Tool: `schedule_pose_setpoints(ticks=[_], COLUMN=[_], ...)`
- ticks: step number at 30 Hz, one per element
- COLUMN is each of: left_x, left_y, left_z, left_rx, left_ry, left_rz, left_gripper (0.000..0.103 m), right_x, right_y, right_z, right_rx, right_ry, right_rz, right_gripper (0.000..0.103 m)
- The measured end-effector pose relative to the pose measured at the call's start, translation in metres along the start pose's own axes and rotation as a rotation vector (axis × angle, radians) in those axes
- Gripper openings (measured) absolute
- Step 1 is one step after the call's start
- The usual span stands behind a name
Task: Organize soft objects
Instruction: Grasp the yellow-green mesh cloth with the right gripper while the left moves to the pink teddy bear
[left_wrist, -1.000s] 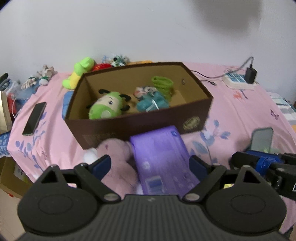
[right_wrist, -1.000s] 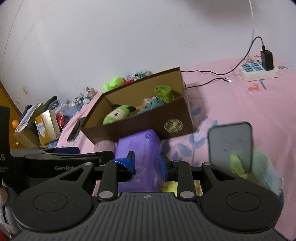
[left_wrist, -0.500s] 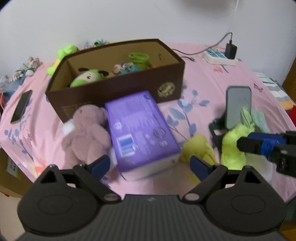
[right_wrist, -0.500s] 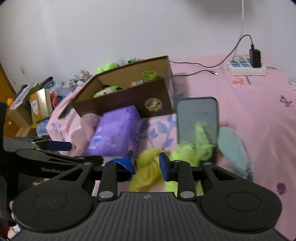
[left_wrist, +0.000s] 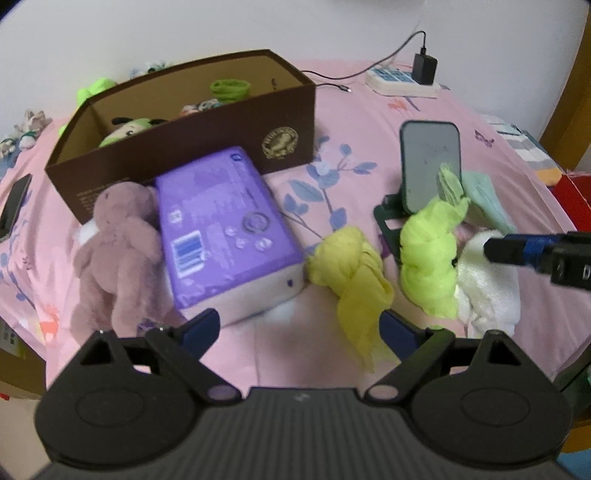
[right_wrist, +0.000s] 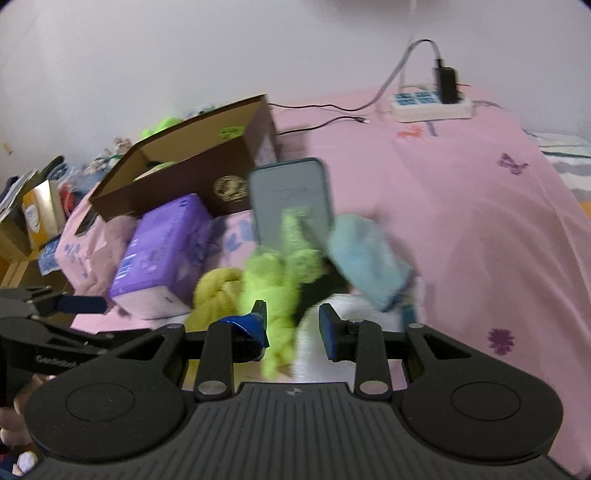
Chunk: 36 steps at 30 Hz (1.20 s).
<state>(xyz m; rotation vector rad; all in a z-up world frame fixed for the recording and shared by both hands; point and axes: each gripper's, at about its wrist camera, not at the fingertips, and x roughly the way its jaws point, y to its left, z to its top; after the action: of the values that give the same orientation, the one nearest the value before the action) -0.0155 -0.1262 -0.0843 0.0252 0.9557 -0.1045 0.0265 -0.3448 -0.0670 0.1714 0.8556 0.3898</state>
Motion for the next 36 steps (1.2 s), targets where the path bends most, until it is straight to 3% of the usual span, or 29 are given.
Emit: schedule_pose_setpoints(ticks=[7,18,23,32,36], left_x=[0.010,0.010,0.004,-0.010,-0.011], left_y=[-0.015,-0.004,0.019,0.089,0.104], left_z=[0.001,0.002,-0.012,-0.025,-0.020], left_rx=[0.041,0.021,-0.024,-0.203,-0.210], left_ry=[0.019,0.021,0.029,0.002,-0.026], left_rz=[-0.024,-0.005,0.030,0.148,0.172], left_gripper=[0.092,0.092,0.092,0.092,0.092], right_x=[-0.005,0.014,0.031,0.056,0.064], right_y=[-0.023,-0.004,0.006,0.010,0.013], right_z=[0.003,0.006,0.004,0.004,0.002], right_rx=[0.043,0.021,-0.002,0.027,0.050], right_ry=[-0.018,0.026,0.072,0.131,0.150], right_rz=[-0.050,0.067,0.080,0.107,0.131], right_gripper=[0.014,0.015,0.016,0.019,0.023])
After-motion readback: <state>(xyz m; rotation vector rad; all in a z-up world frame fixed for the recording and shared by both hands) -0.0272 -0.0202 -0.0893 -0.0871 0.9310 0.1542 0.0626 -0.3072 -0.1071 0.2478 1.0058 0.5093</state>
